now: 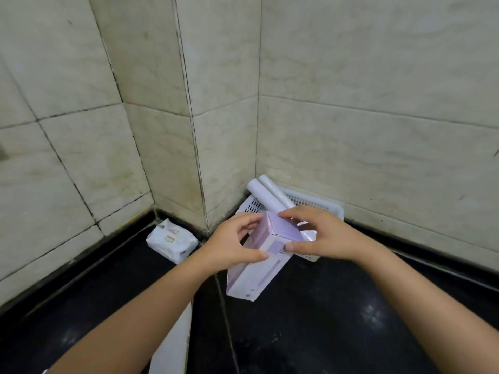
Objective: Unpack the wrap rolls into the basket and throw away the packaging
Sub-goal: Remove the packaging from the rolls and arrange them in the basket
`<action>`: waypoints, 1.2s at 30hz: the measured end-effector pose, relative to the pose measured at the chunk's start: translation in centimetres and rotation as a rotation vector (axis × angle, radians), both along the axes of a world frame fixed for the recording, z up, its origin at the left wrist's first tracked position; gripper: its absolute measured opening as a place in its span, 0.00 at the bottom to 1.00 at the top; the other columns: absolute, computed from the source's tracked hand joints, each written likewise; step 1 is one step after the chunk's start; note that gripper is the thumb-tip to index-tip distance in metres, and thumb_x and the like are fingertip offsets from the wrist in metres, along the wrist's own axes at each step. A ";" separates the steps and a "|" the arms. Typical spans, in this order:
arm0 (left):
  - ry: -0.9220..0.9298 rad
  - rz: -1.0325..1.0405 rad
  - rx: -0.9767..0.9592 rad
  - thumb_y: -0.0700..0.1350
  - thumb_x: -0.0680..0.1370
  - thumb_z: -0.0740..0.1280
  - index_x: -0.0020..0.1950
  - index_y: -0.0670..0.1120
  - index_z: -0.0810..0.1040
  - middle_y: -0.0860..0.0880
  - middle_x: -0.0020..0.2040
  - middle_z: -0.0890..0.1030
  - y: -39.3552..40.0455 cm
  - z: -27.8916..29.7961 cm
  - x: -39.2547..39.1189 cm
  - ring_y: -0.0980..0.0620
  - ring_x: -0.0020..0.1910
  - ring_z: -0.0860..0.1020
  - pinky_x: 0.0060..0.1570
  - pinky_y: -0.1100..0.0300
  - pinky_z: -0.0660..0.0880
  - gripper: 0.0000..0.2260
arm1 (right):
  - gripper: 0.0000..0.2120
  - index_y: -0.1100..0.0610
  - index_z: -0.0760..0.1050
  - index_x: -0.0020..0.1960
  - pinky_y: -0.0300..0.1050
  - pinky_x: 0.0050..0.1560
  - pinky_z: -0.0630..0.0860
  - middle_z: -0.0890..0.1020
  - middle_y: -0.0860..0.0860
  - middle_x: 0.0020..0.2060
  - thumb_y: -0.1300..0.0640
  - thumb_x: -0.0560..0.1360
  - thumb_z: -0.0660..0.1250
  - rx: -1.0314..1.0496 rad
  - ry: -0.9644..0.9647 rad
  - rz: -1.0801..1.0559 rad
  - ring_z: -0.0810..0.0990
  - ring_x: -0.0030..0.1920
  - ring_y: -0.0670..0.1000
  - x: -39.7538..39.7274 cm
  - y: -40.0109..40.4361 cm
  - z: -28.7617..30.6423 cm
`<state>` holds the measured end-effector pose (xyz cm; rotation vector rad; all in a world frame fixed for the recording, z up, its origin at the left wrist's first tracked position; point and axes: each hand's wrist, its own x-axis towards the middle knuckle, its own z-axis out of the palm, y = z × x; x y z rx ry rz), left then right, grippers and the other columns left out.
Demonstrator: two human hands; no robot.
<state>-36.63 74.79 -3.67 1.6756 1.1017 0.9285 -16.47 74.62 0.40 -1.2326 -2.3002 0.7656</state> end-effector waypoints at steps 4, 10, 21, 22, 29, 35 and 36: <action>0.101 0.167 0.114 0.39 0.70 0.74 0.72 0.47 0.62 0.56 0.64 0.68 -0.9 0.3 0.2 0.61 0.64 0.67 0.63 0.70 0.63 0.34 | 0.23 0.56 0.73 0.62 0.36 0.51 0.69 0.76 0.45 0.49 0.57 0.68 0.73 0.069 0.120 -0.203 0.75 0.51 0.47 -0.1 0.3 0.4; 0.733 0.369 0.324 0.53 0.73 0.68 0.73 0.51 0.57 0.51 0.70 0.64 -1.1 -1.7 0.5 0.51 0.68 0.63 0.66 0.61 0.62 0.33 | 0.14 0.53 0.75 0.54 0.38 0.44 0.69 0.77 0.47 0.47 0.57 0.69 0.71 0.036 0.362 -0.479 0.75 0.45 0.48 -0.4 0.7 0.3; 0.705 0.290 0.222 0.62 0.67 0.68 0.74 0.50 0.54 0.52 0.71 0.64 -0.8 -2.8 2.1 0.51 0.70 0.62 0.67 0.57 0.63 0.41 | 0.05 0.56 0.74 0.47 0.59 0.54 0.77 0.79 0.55 0.44 0.58 0.72 0.68 -0.057 0.386 -0.581 0.78 0.46 0.59 0.7 0.6 0.4; 0.737 0.296 0.227 0.62 0.67 0.68 0.74 0.50 0.53 0.52 0.70 0.63 -0.8 -3.0 2.2 0.50 0.70 0.62 0.67 0.56 0.64 0.41 | 0.05 0.56 0.74 0.46 0.60 0.54 0.77 0.79 0.56 0.44 0.57 0.72 0.68 -0.080 0.400 -0.580 0.79 0.45 0.59 0.7 0.6 0.4; 0.630 0.294 0.252 0.51 0.70 0.71 0.67 0.48 0.65 0.49 0.62 0.72 1.3 -2.4 1.3 0.51 0.61 0.71 0.56 0.59 0.70 0.28 | 0.11 0.56 0.74 0.39 0.46 0.31 0.82 0.81 0.53 0.29 0.56 0.77 0.58 -0.328 0.693 -0.605 0.81 0.26 0.52 2.3 1.4 1.6; 0.518 0.351 0.264 0.49 0.68 0.74 0.64 0.49 0.67 0.50 0.61 0.73 2.8 -2.8 -0.2 0.57 0.56 0.69 0.50 0.64 0.66 0.28 | 0.15 0.66 0.72 0.60 0.48 0.54 0.72 0.78 0.63 0.55 0.61 0.76 0.60 0.286 0.330 -0.786 0.77 0.52 0.58 3.4 2.5 1.5; 0.533 0.355 0.264 0.49 0.68 0.74 0.64 0.49 0.67 0.50 0.61 0.73 3.0 -2.8 -0.3 0.56 0.57 0.70 0.50 0.64 0.66 0.28 | 0.15 0.68 0.74 0.56 0.46 0.56 0.70 0.79 0.64 0.53 0.62 0.74 0.59 0.562 0.282 -0.713 0.77 0.54 0.59 2.8 1.9 1.8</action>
